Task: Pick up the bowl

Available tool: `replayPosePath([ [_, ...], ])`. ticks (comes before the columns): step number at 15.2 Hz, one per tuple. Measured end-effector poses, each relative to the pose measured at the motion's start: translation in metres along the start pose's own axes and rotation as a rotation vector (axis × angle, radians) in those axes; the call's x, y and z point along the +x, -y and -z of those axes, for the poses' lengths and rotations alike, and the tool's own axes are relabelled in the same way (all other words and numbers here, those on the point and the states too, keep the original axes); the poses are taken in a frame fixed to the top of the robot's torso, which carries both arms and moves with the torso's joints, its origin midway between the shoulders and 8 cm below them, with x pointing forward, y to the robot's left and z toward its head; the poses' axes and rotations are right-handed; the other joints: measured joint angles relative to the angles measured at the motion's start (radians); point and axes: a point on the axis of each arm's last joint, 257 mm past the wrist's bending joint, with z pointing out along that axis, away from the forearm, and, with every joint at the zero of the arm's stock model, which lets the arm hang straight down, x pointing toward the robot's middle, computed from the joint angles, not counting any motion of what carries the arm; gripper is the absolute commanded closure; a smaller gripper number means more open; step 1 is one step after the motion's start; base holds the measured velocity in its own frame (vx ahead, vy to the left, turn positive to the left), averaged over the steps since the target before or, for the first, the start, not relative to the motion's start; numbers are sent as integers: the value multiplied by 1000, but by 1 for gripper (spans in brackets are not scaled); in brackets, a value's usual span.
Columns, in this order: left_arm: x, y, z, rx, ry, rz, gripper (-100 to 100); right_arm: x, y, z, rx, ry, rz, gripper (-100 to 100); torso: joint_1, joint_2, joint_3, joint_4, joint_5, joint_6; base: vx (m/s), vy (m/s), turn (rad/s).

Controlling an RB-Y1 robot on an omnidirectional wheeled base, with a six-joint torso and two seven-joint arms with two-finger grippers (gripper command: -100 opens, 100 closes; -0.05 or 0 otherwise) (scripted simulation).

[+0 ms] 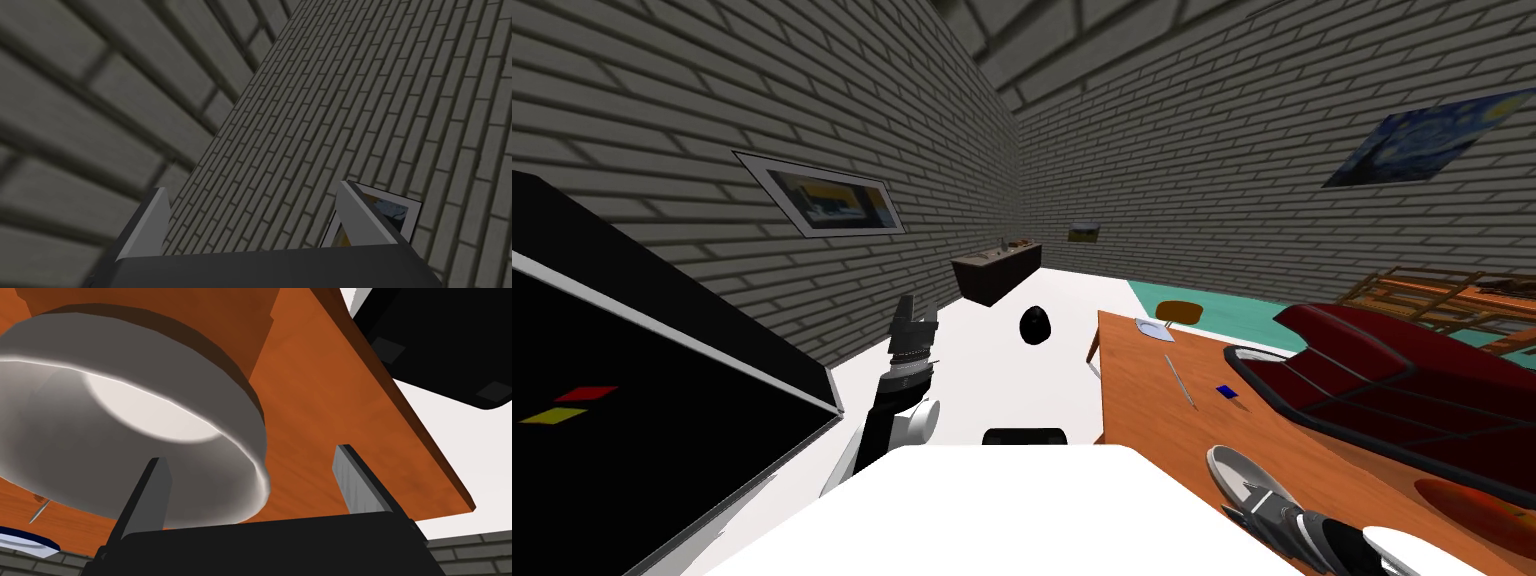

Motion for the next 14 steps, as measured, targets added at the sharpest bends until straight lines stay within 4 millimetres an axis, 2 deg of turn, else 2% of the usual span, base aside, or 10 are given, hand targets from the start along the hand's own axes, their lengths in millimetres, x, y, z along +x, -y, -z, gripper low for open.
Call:
replayPosePath([
  [11,0,0,0,0,0,0,0,21,-7,-5,-2,8,24,-100,0,0,0,0,0,0,51,4,-27],
  [12,0,0,0,0,0,0,0,21,-7,-5,-3,8,28,100,0,1,0,0,0,0,11,2,0],
  [14,0,0,0,0,0,0,0,21,-7,-5,-3,8,29,100,0,3,2,1,0,0,4,1,-5],
])
